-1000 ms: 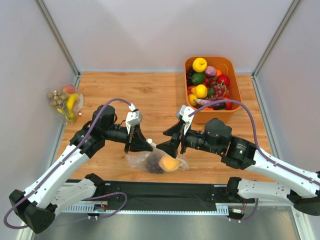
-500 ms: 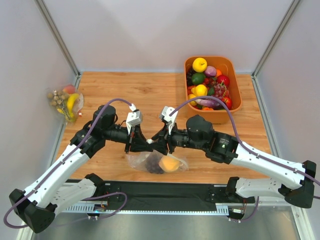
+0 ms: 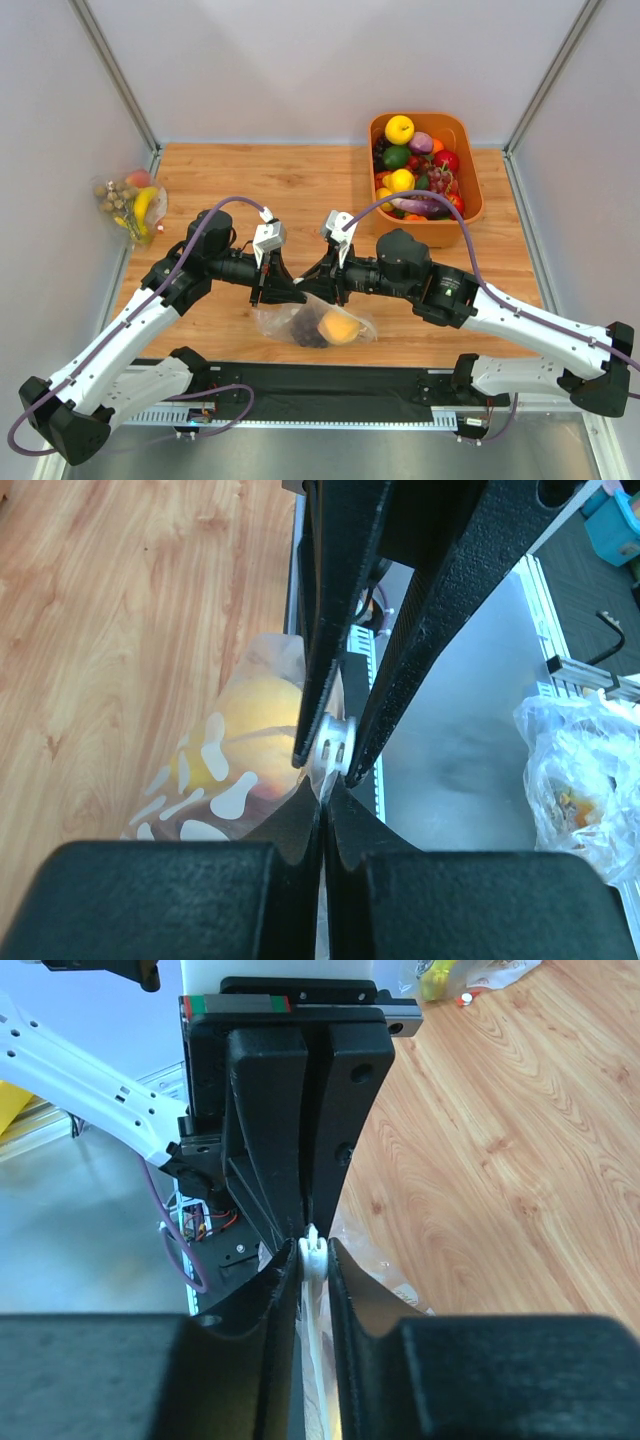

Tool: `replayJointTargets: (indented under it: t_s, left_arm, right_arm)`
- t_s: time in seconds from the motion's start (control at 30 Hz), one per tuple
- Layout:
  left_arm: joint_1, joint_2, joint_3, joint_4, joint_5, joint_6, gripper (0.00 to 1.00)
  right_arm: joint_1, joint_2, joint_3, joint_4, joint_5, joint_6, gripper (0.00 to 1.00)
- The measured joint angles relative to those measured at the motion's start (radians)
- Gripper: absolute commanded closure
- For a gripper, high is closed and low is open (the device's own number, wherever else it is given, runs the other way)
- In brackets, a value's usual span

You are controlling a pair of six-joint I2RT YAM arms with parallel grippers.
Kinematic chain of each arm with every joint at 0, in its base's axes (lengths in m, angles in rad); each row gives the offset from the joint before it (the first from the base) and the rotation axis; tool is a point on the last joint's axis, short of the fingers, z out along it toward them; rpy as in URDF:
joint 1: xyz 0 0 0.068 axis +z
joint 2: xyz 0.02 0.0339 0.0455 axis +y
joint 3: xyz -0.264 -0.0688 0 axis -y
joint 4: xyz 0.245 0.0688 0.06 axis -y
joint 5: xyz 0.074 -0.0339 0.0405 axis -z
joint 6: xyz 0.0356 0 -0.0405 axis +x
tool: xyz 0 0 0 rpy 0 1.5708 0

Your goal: Open the zip-top bag and remove the fake food

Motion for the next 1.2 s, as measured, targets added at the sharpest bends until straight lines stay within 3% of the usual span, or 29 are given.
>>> replayJointTargets:
  t_s: [0.17,1.2]
  left_arm:
    - [0.000,0.003,0.000,0.001,0.001,0.000,1.00]
    - [-0.012,0.000,0.000,-0.017,-0.156,0.012,1.00]
  right_arm:
    - [0.000,-0.004,-0.001,0.006,-0.010,-0.004,1.00]
    - [0.034,-0.070,-0.118,0.036,0.071,0.000,1.00]
